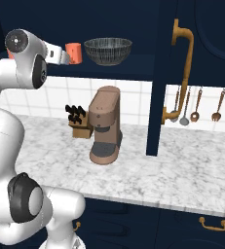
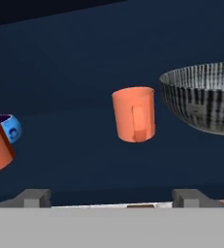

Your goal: Gather all objects into one cabinet and sort the glasses and bowls to opposite sides.

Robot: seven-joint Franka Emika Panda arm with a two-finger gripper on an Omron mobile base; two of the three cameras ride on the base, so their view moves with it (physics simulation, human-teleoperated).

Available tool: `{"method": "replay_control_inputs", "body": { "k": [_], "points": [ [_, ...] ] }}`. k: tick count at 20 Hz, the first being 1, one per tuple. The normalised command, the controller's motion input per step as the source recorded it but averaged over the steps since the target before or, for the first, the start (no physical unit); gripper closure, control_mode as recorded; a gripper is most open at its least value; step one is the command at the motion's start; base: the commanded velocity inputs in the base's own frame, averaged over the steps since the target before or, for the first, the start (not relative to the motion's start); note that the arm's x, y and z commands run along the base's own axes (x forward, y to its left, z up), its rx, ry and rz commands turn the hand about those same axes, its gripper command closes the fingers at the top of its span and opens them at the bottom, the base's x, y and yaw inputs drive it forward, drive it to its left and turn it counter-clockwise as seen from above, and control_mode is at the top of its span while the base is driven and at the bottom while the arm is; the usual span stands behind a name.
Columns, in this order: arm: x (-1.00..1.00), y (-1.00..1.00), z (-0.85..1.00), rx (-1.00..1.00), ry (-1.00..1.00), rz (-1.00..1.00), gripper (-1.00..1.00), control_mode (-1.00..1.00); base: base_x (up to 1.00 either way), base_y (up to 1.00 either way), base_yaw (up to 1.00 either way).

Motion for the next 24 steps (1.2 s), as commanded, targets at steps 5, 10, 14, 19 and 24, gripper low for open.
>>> {"method": "replay_control_inputs", "body": {
  "k": [5,10,14,19,24],
  "points": [
    [0.00,-0.29,-0.15,-0.01,0.00,0.00,-1.00,-1.00,0.00,0.00,0.00],
    [0.05,-0.20,-0.17,-0.01,0.00,0.00,-1.00,-1.00,0.00,0.00,0.00],
    [0.33,-0.10,-0.01,0.00,0.00,0.00,-1.00,-1.00,0.00,0.00,0.00],
    [0.47,-0.01,-0.01,0.00,0.00,0.00,-1.00,-1.00,0.00,0.00,0.00],
    [0.36,0.00,0.00,0.00,0.00,0.00,-1.00,-1.00,0.00,0.00,0.00]
  ]
}}
